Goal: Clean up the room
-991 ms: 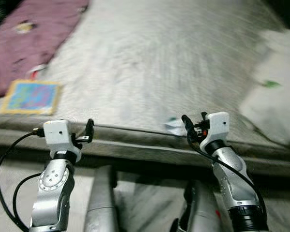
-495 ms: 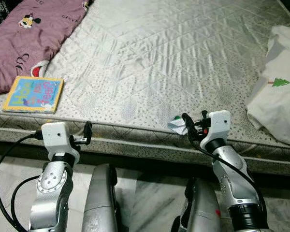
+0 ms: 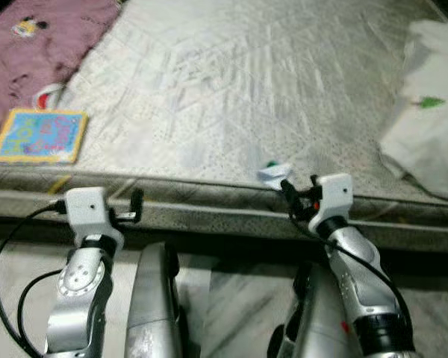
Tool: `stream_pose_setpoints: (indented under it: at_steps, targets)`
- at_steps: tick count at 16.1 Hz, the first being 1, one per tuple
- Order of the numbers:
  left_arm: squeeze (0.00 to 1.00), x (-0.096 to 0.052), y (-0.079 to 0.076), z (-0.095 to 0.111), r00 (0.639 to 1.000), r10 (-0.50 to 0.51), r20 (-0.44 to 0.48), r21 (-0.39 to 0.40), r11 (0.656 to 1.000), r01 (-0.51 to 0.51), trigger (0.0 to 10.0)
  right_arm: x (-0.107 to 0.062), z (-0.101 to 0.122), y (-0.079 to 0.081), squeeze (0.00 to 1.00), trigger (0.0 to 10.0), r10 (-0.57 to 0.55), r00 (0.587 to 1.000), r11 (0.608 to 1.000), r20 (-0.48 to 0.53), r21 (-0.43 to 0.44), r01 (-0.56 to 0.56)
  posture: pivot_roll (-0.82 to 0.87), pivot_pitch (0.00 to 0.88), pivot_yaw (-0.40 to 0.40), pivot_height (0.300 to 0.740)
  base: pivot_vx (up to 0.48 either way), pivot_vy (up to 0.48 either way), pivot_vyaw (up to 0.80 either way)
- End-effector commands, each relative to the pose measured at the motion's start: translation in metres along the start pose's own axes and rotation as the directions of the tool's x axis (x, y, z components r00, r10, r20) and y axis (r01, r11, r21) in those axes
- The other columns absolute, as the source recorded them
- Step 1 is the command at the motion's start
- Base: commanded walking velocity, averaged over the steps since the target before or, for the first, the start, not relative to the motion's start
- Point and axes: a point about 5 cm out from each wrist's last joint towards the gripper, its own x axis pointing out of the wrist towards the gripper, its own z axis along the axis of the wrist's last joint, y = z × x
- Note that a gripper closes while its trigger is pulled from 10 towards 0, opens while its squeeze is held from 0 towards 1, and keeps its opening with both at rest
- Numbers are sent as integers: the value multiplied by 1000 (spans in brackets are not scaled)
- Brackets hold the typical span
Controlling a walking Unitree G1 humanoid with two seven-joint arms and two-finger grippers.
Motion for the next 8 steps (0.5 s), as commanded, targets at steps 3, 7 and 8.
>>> stream_pose_setpoints:
  at_steps: [3,7,8]
  targets:
    - [0,-5,12,4,999,47,5,29,998,-48,10000,18,11,10,0,10000,30,999,1000,38,7,-31,124,147,-10,486,0,0,267]
    - [0,-13,13,6,998,66,3,25,997,-66,10000,35,12,6,0,10000,-13,1000,1000,5,-19,13,177,169,-19,486,0,0,0]
    - [0,-17,13,6,998,69,1,24,997,-69,10000,38,12,5,0,10000,-28,1000,1000,3,-8,28,193,181,-23,486,0,0,0]
